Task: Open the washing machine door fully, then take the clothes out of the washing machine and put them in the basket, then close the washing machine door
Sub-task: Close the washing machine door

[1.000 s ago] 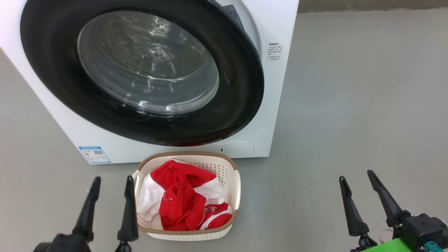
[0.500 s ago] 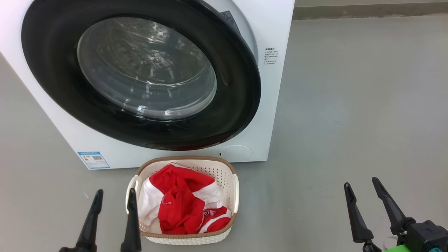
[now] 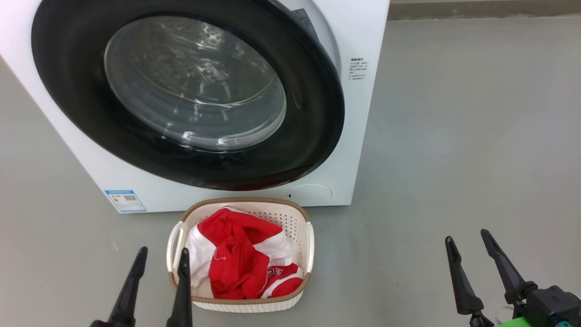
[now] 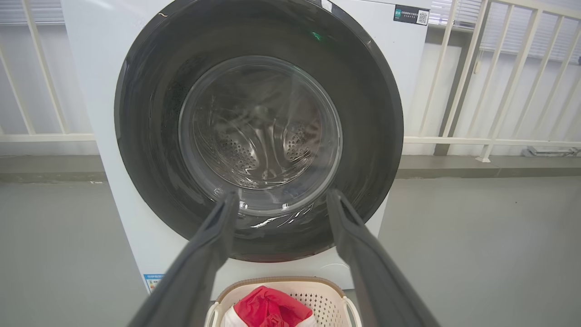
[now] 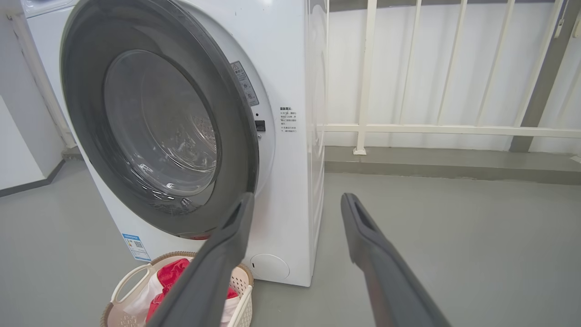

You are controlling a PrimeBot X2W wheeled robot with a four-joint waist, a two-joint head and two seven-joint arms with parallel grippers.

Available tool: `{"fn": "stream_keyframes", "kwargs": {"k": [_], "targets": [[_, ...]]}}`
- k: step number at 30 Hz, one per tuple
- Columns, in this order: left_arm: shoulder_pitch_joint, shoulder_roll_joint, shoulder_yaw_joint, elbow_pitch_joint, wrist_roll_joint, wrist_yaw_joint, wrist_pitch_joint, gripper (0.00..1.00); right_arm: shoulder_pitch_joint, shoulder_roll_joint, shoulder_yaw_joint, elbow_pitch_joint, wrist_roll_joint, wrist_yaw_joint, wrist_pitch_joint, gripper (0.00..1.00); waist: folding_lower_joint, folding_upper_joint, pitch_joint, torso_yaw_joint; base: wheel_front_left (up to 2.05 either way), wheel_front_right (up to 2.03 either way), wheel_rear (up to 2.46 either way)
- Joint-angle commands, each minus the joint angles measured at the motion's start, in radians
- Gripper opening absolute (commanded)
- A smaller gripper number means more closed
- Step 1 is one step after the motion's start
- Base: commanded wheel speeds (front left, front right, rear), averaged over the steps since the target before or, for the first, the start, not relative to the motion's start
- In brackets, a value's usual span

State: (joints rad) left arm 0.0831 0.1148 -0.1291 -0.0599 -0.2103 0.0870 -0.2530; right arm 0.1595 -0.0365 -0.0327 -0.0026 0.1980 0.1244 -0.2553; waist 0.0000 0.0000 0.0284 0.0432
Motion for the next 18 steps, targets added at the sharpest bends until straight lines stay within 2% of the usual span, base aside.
{"fn": "stream_keyframes", "kwargs": {"k": [1,3,4,11,18], "targets": [[-0.032,0.003,0.028,-0.017,0.011,-0.011,-0.009,1.0,-0.035,-0.014,0.026,-0.027,0.003,0.006,-0.006,0.42,0.0,0.0,0.011,0.014,0.0,0.0,0.0],[-0.035,0.0,0.025,-0.014,0.015,-0.018,-0.009,1.0,-0.046,-0.014,0.03,-0.021,0.004,0.006,-0.006,0.11,0.0,0.0,0.014,0.022,0.0,0.0,0.0],[-0.036,-0.002,0.024,-0.013,0.017,-0.023,-0.009,1.0,-0.05,-0.014,0.035,-0.014,0.008,0.006,-0.006,0.0,0.0,0.0,0.014,0.026,0.0,0.0,0.0],[-0.046,-0.01,0.012,-0.009,0.025,-0.047,-0.009,1.0,-0.097,-0.014,0.057,0.02,0.011,0.006,-0.006,0.0,0.0,0.0,0.033,0.063,0.0,0.0,0.0],[-0.069,-0.025,-0.008,-0.022,0.034,-0.075,-0.009,1.0,-0.19,-0.014,0.088,0.114,0.012,0.006,-0.006,0.0,0.0,0.0,0.079,0.11,0.0,0.0,0.0]]}}
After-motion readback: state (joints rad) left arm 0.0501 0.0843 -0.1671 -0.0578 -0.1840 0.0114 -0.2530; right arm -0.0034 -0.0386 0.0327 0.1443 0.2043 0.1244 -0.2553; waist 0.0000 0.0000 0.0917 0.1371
